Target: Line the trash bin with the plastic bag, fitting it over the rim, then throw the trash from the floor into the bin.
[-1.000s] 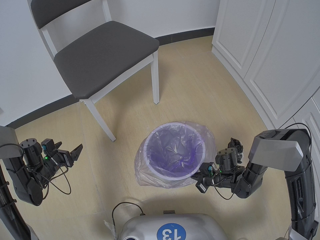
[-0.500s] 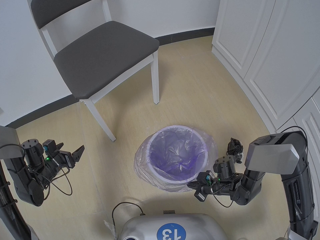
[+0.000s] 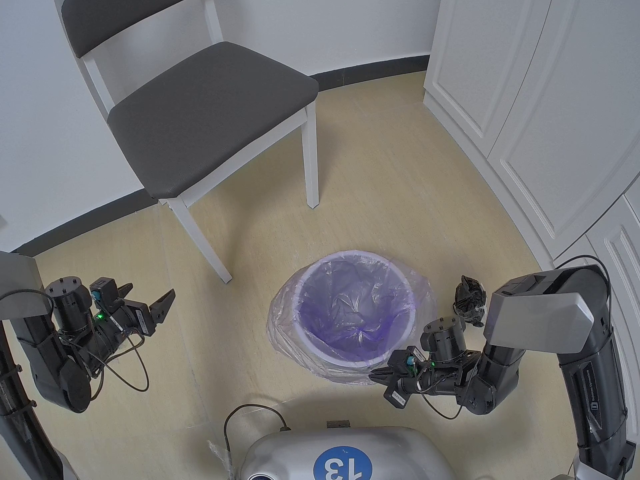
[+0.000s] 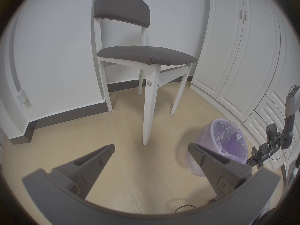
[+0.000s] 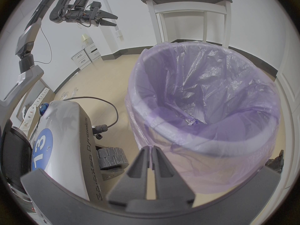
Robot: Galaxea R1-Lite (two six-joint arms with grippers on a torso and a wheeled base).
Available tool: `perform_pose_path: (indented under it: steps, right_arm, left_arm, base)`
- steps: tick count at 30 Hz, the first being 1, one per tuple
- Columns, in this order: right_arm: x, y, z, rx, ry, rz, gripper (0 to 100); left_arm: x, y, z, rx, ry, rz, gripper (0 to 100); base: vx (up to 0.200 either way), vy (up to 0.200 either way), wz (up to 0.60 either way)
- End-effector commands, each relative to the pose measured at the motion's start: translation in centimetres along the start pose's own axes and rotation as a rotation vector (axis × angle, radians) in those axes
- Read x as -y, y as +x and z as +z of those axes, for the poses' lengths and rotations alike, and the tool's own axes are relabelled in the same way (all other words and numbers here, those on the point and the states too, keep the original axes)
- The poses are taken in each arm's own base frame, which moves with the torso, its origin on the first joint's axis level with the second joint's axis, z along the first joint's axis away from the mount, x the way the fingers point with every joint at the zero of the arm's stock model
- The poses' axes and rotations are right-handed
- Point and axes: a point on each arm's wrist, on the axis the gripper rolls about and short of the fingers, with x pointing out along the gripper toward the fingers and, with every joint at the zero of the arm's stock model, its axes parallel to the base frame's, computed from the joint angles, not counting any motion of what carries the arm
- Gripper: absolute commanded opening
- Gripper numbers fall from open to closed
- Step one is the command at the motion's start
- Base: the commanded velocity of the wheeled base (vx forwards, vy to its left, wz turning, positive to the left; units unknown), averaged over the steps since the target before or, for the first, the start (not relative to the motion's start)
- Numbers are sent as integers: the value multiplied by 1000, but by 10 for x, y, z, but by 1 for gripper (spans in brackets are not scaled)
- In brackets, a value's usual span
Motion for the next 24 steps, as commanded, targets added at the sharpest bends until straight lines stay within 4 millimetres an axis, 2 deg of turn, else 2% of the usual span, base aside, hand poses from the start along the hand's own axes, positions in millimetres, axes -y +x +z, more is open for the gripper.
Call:
perform_pose_path:
  steps: [1, 3, 8, 12, 15, 16, 17, 18, 20, 21, 22, 24]
  right_arm:
    - [-2, -2, 0, 6, -7, 2, 100]
    - [-7, -9, -1, 11, -8, 15, 100]
    - [-16, -34, 13, 45, -24, 35, 100]
    - [-17, -54, 23, 55, -28, 28, 100]
    - [-18, -62, 26, 60, -29, 25, 100]
    - [-12, -77, 31, 75, -27, 0, 100]
    - [-6, -81, 32, 82, -20, -21, 100]
    - [-5, -81, 32, 83, -18, -24, 100]
    - [14, -86, 30, 88, 5, -74, 100]
    - [15, -86, 30, 88, 7, -76, 100]
    - [27, -88, 30, 95, 19, -104, 100]
    - [38, -92, 31, 99, 34, -115, 100]
  left_arm:
    - [0, -1, 2, 16, 3, 1, 100]
    - [0, -2, 2, 18, 4, 3, 100]
    - [0, -4, 6, 31, 4, 3, 100]
    - [1, -9, 9, 40, 6, 3, 100]
    - [2, -10, 10, 45, 7, 3, 100]
    - [2, -12, 12, 52, 10, 6, 100]
    - [1, -13, 13, 55, 10, 9, 100]
    - [1, -13, 13, 55, 11, 9, 100]
    - [2, -14, 19, 80, 17, 15, 100]
    - [2, -14, 19, 82, 18, 15, 100]
    - [3, -15, 22, 92, 20, 13, 100]
    - [3, -16, 23, 98, 22, 13, 100]
  base:
    - [0, 0, 0]
    - [0, 0, 0]
    - [0, 0, 0]
    - [0, 0, 0]
    - [0, 0, 0]
    - [0, 0, 0]
    - [0, 0, 0]
    - [0, 0, 0]
    - [0, 0, 0]
    - [0, 0, 0]
    - [0, 0, 0]
    - [0, 0, 0]
